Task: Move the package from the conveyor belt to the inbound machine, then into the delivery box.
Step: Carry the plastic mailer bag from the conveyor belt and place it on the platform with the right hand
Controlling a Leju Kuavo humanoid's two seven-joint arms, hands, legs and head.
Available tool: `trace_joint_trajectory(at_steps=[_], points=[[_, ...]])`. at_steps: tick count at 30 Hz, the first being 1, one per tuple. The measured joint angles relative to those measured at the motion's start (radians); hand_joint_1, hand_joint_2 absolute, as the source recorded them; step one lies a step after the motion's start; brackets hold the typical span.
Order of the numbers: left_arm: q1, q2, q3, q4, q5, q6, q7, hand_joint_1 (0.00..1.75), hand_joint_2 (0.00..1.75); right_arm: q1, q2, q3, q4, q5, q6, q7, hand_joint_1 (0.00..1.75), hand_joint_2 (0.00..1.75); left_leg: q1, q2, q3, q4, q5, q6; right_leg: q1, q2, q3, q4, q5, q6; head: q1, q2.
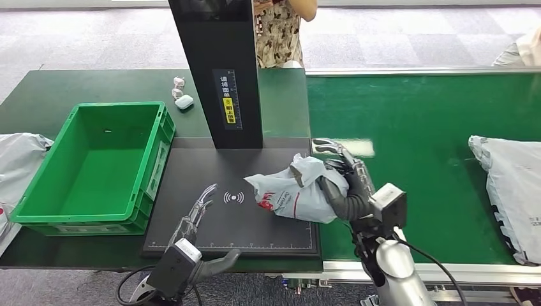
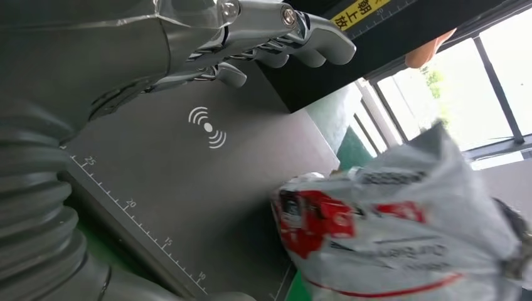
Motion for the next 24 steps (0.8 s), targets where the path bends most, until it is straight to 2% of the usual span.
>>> trace_joint_trajectory(at_steps=[6, 12, 24], points=[[-0.001, 0.008, 0.0, 0.0, 0.009, 0.006, -0.001, 0.0, 1.75, -0.085, 0.02, 0.096, 0.167, -0.037, 0.042, -0.007, 1.75, 1.75, 0.0, 0.0, 0.0, 0.0, 0.0, 0.0, 0.0, 0.0, 0.0, 0.0, 0.0, 0.0, 0.0, 0.0], [-0.004, 0.016, 0.0, 0.0, 0.019, 0.011, -0.001, 0.0, 1.75, -0.145, 0.042, 0.163, 0.279, -0.025, -0.022, 0.01, 1.75, 1.75, 0.0, 0.0, 0.0, 0.0, 0.0, 0.0, 0.0, 0.0, 0.0, 0.0, 0.0, 0.0, 0.0, 0.0], [-0.035, 0.02, -0.018, 0.019, 0.04, -0.004, 0.001, 0.0, 1.75, -0.258, 0.081, 0.19, 0.395, -0.078, -0.09, -0.03, 1.75, 1.75, 0.0, 0.0, 0.0, 0.001, 0.001, -0.001, 0.0, 0.0, 0.0, 0.0, 0.001, -0.001, 0.0, 0.0]])
